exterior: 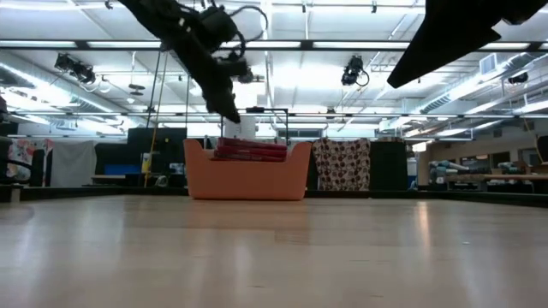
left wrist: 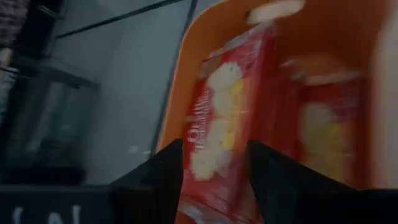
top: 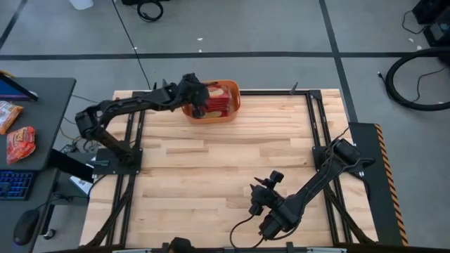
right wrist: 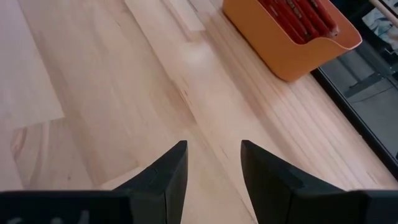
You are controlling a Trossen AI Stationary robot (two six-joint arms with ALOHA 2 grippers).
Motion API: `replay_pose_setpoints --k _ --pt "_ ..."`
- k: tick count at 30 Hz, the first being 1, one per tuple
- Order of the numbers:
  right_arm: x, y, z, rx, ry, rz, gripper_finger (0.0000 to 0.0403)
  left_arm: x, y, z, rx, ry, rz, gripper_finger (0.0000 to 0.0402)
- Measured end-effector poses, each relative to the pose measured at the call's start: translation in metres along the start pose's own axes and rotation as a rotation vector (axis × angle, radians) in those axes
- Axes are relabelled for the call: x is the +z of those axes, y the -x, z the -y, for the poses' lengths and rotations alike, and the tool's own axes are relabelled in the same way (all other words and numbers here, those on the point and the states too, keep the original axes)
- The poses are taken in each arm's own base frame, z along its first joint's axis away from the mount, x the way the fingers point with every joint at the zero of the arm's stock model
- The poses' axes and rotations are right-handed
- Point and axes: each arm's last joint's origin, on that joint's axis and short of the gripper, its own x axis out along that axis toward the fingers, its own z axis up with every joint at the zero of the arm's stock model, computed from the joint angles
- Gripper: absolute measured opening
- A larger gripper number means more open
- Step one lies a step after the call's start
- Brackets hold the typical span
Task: Sort popcorn bags into baskets
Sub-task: Return to Home Position
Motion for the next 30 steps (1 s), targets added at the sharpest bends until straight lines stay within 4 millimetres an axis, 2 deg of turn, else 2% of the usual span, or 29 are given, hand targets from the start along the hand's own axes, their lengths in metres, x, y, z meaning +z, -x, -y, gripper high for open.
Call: replay_pose_setpoints --k 5,9,14,20,23,30 --pt "0.006 0.005 0.008 0.007 0.026 0.002 0.0153 0.0 0.032 -0.004 -0.198 0.169 0.097 0.0172" --pt "0.016 0.007 0.019 0.009 0.045 0.003 0.0152 0.002 0.053 0.005 -0.348 0.265 0.114 0.0165" --pt "0.024 0.0 0.038 0.003 0.057 0.001 0.0141 0.011 0.083 0.026 -0.451 0.259 0.143 0.0165" --pt "0.014 -0.014 0.071 0.058 -0.022 -0.018 0.0117 0.027 0.117 0.052 -0.54 0.215 0.248 0.0165" --pt "0.007 -0.017 0.088 0.122 -0.081 0.006 0.0107 0.03 0.124 0.069 -0.58 0.198 0.29 0.0164" --pt "-0.001 -0.013 0.129 0.276 -0.225 0.103 0.0094 0.003 0.122 0.114 -0.64 0.221 0.39 0.0164"
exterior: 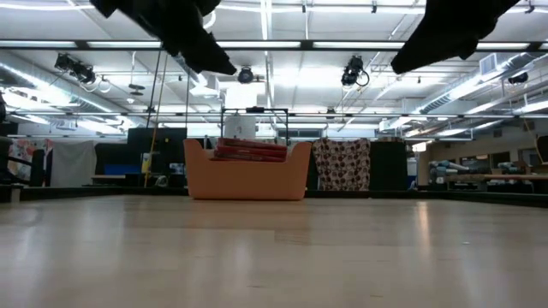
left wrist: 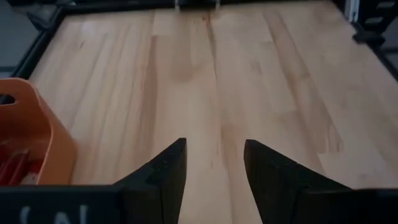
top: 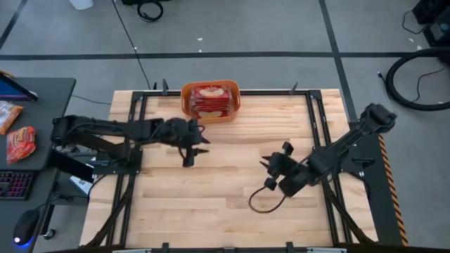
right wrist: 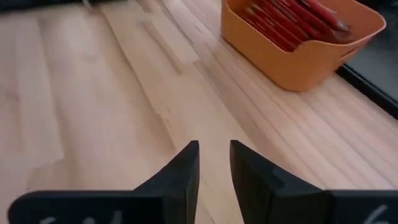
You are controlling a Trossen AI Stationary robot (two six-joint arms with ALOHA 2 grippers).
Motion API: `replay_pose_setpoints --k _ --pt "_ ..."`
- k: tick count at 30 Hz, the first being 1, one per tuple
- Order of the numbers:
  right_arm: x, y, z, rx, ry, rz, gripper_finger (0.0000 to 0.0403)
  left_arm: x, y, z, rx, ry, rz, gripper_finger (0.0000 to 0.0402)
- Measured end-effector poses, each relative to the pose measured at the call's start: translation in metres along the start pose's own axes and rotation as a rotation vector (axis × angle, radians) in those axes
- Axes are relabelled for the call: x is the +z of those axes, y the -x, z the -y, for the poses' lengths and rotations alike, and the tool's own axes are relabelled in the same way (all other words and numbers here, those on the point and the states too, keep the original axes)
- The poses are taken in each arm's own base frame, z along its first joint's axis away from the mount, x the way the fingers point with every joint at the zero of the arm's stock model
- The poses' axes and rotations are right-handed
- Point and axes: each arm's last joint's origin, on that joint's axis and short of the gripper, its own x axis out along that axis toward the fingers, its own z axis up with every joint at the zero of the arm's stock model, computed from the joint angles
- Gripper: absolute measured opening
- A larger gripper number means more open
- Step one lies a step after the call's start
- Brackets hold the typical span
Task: Sort popcorn bags into baskets
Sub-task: Return to Home Position
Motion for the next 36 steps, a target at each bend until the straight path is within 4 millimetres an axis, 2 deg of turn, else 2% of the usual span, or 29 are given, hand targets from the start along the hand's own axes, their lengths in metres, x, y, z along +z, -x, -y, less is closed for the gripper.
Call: replay_pose_setpoints --k 3,8,13,19,25,36 --pt "0.002 0.01 0.015 0.064 -0.04 0.047 0.0092 -0.009 0.007 0.007 0.001 0.013 0.056 0.0164" --pt "0.004 0.026 0.04 0.163 -0.109 0.141 0.0091 -0.019 0.031 0.014 0.007 0.031 0.143 0.0164" --pt "0.002 0.033 0.055 0.312 -0.138 0.258 0.0088 -0.031 0.051 0.02 0.006 0.06 0.24 0.0164" --pt "0.002 0.037 0.067 0.501 -0.126 0.406 0.008 -0.045 0.066 0.027 -0.011 0.082 0.32 0.0164" --pt "0.001 0.033 0.081 0.531 -0.116 0.482 0.0062 -0.057 0.081 0.03 -0.02 0.105 0.403 0.0164" --pt "-0.012 0.022 0.107 0.527 -0.145 0.503 0.0011 -0.085 0.091 0.026 0.083 0.149 0.496 0.0164"
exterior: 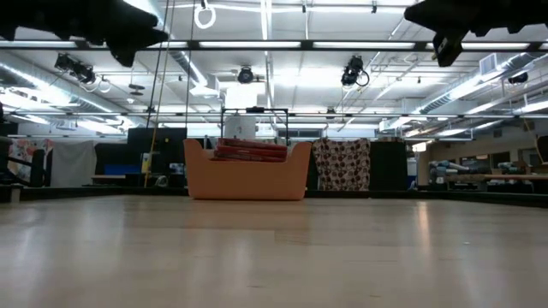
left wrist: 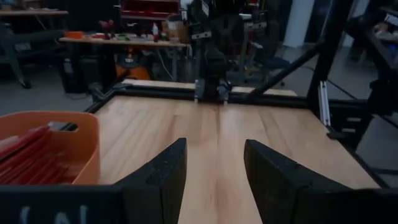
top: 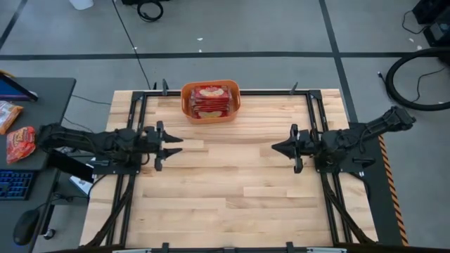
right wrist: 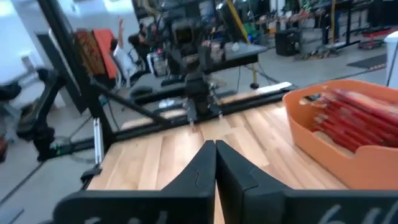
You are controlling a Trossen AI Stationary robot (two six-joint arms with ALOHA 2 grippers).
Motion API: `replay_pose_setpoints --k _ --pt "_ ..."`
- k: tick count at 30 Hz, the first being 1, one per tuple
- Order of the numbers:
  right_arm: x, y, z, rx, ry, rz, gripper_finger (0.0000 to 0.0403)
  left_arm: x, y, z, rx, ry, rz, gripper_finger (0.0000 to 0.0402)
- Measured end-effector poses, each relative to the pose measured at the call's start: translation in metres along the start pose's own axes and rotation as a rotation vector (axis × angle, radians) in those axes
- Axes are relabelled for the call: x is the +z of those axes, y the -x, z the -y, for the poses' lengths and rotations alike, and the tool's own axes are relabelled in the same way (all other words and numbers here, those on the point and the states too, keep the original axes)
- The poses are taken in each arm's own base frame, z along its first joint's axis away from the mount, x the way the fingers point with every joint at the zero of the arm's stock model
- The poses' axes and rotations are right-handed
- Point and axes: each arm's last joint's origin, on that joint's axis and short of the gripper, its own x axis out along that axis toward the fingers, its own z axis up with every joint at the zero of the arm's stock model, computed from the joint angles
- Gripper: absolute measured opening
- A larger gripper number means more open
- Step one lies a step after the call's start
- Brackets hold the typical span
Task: Sort popcorn bags into baskets
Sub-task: Return to Home Position
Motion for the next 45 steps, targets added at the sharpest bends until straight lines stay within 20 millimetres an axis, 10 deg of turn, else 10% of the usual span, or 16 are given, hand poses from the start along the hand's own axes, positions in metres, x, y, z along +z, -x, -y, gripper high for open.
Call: replay_pose_setpoints --k 24,45 --pt "-0.043 0.024 0.037 -0.207 -0.028 0.106 0.0012 -0.068 0.022 -0.017 0.25 0.049 0.117 0.0164" --pt "-0.061 0.04 0.043 -0.102 -0.045 0.182 0.0015 -0.071 0.032 -0.009 0.141 -0.026 0.158 0.0099"
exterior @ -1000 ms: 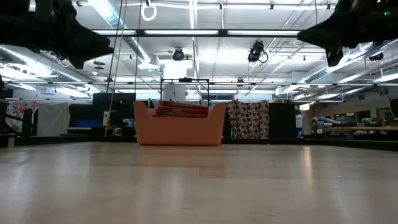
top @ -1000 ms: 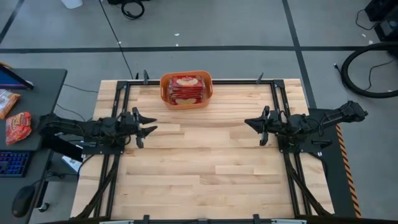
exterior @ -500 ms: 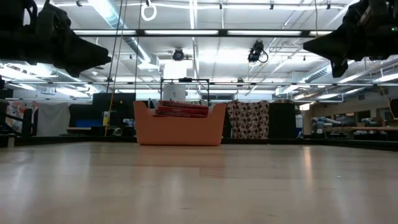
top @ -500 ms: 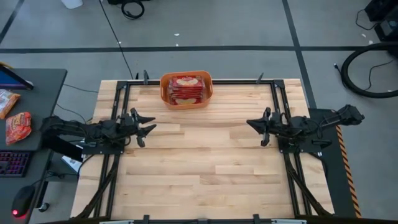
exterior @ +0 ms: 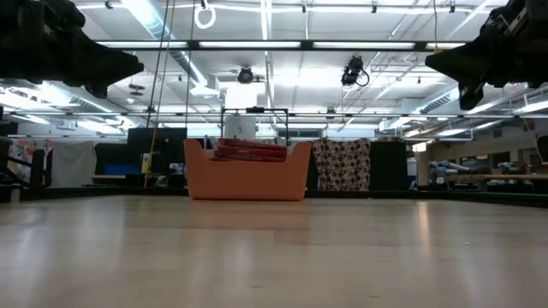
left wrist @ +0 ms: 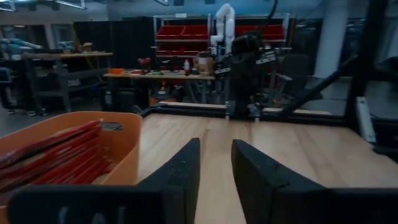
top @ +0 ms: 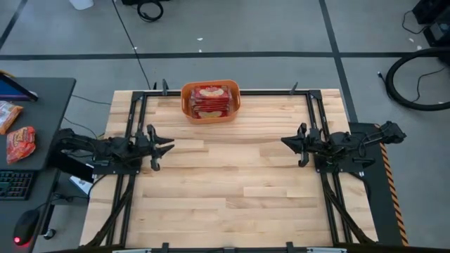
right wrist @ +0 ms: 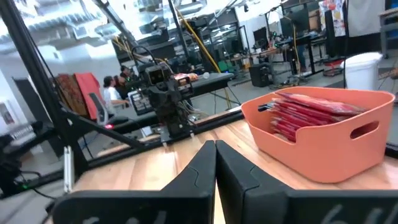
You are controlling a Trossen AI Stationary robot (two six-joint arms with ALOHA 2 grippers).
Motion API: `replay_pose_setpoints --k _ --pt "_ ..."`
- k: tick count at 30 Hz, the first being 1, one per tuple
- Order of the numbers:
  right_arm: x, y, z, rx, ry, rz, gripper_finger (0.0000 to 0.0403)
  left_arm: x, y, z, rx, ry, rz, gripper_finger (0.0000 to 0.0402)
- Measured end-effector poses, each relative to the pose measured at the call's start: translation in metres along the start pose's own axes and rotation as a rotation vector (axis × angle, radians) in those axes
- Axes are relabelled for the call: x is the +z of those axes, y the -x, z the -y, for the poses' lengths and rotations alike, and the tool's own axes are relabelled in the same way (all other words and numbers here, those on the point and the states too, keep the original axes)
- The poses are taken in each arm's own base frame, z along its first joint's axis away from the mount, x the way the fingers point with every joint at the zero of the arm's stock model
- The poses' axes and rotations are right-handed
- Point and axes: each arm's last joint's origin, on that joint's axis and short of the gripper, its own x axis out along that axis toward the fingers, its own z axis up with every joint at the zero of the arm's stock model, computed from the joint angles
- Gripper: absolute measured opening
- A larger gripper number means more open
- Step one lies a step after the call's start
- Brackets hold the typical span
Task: Sort popcorn bags into baskets
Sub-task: Return to Home Position
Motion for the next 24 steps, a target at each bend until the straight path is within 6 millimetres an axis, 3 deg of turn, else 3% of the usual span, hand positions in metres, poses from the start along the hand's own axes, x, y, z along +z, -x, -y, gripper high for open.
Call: replay_pose_setpoints --k 7,10,14,24 --pt "-0.0004 0.0 0.0001 -0.001 0.231 -0.004 0.0018 0.003 0.004 0.0045 -0.058 0.0 0.03 0.003" --pt "-0.0004 0.0 0.0001 -0.001 0.248 -0.004 0.0016 0.0026 0.0039 0.0045 -0.054 0.058 0.025 0.0007" --pt "-0.0003 0.0 0.0001 -0.001 0.239 -0.004 0.0016 0.0011 0.0039 0.0048 -0.063 0.148 0.008 0.002" --pt "-0.0004 0.0 0.0001 -0.001 0.239 -0.004 0.0018 0.0011 0.0039 0.0048 -0.063 0.136 0.009 0.0043"
